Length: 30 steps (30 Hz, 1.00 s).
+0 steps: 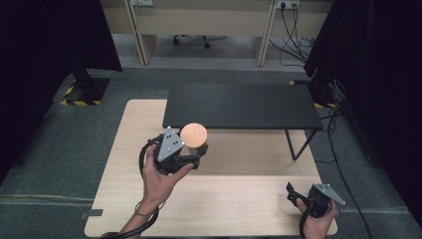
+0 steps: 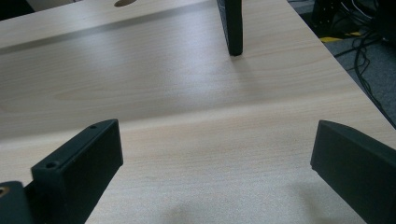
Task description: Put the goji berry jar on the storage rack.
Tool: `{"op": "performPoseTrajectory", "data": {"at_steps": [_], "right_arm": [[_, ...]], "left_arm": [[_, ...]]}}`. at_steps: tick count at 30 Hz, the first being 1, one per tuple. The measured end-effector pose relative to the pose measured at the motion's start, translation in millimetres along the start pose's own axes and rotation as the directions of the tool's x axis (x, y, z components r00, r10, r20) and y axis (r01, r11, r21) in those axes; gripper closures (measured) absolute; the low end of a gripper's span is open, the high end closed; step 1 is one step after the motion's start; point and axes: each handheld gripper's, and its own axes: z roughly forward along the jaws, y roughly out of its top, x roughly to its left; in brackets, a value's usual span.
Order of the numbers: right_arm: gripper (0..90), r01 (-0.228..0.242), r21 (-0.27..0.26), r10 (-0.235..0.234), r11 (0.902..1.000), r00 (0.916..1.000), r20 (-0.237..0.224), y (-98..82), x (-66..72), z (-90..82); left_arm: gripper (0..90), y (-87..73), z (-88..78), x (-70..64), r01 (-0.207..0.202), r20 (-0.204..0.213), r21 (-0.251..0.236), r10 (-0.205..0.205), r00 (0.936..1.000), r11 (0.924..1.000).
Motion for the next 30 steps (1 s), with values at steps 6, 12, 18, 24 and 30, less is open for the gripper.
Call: {"op": "performPoseTrajectory", "data": {"at_steps": [6,12,18,24,30], "right_arm": [[2.2,-0.005,0.001,0.005,1.0,1.0,-0.002,0.2,-0.7,0.2],[2.2,-0.004,0.003,0.004,1.0,1.0,-0.003,0.6,-0.8,0.4],[2.2,0.0,0.0,0.0,1.0,1.0,-0.004,0.1,-1.0,0.3],[2.2,0.002,0.0,-0.002,1.0,1.0,-0.004,0.0,-0.9,0.3],[2.3,0.005,-0.002,-0.005,1.0,1.0,-0.005,-0.4,-0.7,0.1]], "left_arm": [[25.5,11.3,6.7,1.3,0.001,-0.024,-0.003,-0.001,0.9997,1.0],[25.5,19.3,19.2,1.3,0.004,-0.054,0.006,-0.003,0.9985,1.0],[25.5,21.3,33.7,2.0,0.008,-0.092,0.008,-0.008,0.9957,0.9999],[25.5,24.0,46.8,3.1,0.02,-0.12,0.005,-0.019,0.9926,0.9998],[25.5,28.0,62.7,0.8,0.016,-0.156,0.013,-0.013,0.9877,0.9998]]}}
